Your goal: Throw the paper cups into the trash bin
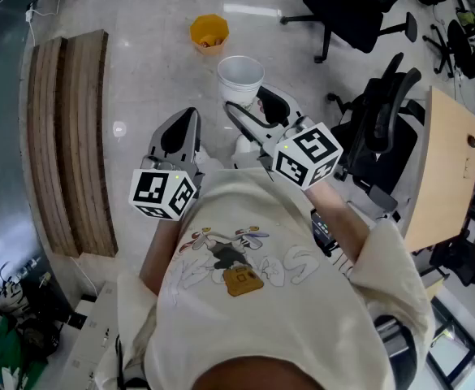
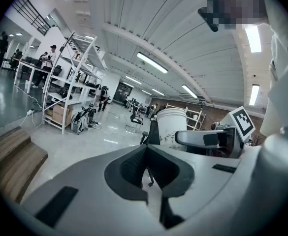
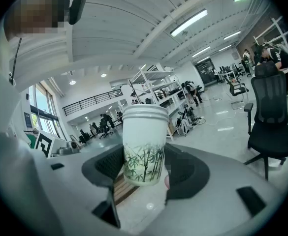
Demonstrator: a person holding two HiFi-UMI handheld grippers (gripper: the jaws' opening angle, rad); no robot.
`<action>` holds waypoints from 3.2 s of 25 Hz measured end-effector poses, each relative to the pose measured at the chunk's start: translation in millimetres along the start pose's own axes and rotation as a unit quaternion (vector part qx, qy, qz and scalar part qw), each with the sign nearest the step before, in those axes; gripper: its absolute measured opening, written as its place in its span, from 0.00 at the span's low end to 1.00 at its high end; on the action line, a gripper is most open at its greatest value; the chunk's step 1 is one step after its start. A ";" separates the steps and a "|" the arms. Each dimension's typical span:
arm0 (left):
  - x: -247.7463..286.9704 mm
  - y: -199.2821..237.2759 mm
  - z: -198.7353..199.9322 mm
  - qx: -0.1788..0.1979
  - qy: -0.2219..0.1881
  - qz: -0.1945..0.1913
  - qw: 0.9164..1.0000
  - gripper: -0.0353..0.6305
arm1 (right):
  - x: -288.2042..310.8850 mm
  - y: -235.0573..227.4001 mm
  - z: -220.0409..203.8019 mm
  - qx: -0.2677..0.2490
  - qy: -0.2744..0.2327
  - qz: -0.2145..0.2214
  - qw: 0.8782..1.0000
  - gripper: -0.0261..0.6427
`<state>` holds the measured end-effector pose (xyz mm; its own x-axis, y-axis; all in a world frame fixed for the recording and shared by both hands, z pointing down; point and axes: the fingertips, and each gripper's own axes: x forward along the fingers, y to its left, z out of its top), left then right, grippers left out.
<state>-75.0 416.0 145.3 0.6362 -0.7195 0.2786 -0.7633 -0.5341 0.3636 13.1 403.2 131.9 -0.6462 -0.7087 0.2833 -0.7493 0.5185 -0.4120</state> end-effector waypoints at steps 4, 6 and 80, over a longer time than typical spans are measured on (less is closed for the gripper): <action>1.5 -14.8 -4.7 -0.001 0.001 -0.001 1.000 0.06 | -15.9 -4.2 -5.0 0.012 0.000 0.001 1.000 0.44; 4.2 -22.5 -5.8 0.000 0.001 0.000 1.000 0.06 | -25.2 -8.3 -3.9 0.032 -0.010 0.009 0.999 0.44; 438.9 371.2 -137.9 -0.141 0.116 0.102 0.978 0.06 | 432.7 -424.1 -169.6 -0.069 0.279 0.047 0.957 0.44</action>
<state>-63.6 -36.9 525.1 0.5074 -0.6604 0.5535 -0.8362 -0.2222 0.5014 26.6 -42.2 576.1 -0.6599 -0.3091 0.6848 -0.6709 0.6527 -0.3520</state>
